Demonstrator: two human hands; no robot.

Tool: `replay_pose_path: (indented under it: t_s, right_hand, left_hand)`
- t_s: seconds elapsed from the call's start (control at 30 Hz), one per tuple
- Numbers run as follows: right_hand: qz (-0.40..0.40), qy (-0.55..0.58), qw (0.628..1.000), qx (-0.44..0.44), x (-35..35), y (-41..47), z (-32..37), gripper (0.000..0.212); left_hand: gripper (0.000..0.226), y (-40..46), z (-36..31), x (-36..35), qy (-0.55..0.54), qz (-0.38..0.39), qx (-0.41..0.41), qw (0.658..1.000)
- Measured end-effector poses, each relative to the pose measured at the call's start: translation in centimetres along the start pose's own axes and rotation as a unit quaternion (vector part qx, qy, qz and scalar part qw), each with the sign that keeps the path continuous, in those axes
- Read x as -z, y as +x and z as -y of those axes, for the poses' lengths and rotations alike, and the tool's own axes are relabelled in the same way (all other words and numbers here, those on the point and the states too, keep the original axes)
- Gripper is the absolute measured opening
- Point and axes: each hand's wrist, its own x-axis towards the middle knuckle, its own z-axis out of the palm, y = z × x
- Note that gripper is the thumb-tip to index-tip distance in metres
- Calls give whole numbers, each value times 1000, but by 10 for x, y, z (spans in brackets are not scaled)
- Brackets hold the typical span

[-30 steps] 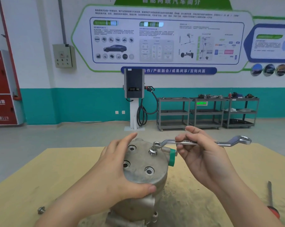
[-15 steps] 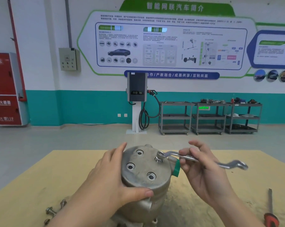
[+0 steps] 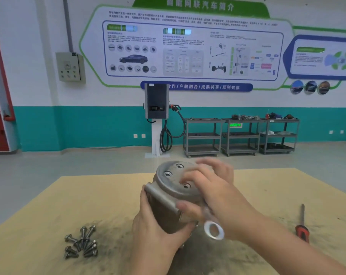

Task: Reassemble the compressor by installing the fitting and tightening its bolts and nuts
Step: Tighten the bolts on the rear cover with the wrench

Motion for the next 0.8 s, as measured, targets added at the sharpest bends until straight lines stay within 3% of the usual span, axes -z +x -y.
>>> replay_pose_path:
  t_s: [0.1, 0.17, 0.27, 0.37, 0.47, 0.53, 0.63, 0.77, 0.8]
  right_hand:
    - [126, -53, 987, 81, -4, 44, 17, 55]
    - [188, -53, 977, 82, -18, 77, 22, 58]
    - [271, -25, 962, 3, -41, 124, 8, 52]
    - [317, 25, 936, -154, -49, 149, -26, 44]
    - [229, 150, 902, -334, -45, 144, -60, 30]
    - [154, 224, 852, -448, -40, 125, -79, 32]
    - [23, 359, 746, -560, -37, 91, -105, 42]
    - [-188, 553, 559, -588, -27, 37, -126, 33]
    - [-210, 576, 535, -581, -22, 26, -122, 30]
  left_hand:
    - [109, -2, -2, 2, -14, -6, -19, 1000]
    - [103, -1, -1, 8, 8, -17, -20, 1000]
    - [115, 2, 4, 16, -13, 4, -3, 1000]
    - [118, 5, 7, 20, -21, 39, 9, 999]
    - [119, 8, 14, 20, 16, 45, 2, 999]
    - [118, 10, 16, 19, 44, 42, 0, 998]
    - [114, 13, 17, 16, 53, 31, -1, 998]
    - [93, 10, 18, 12, 52, 13, -41, 998]
    - [85, 9, 19, 12, 32, 3, -48, 998]
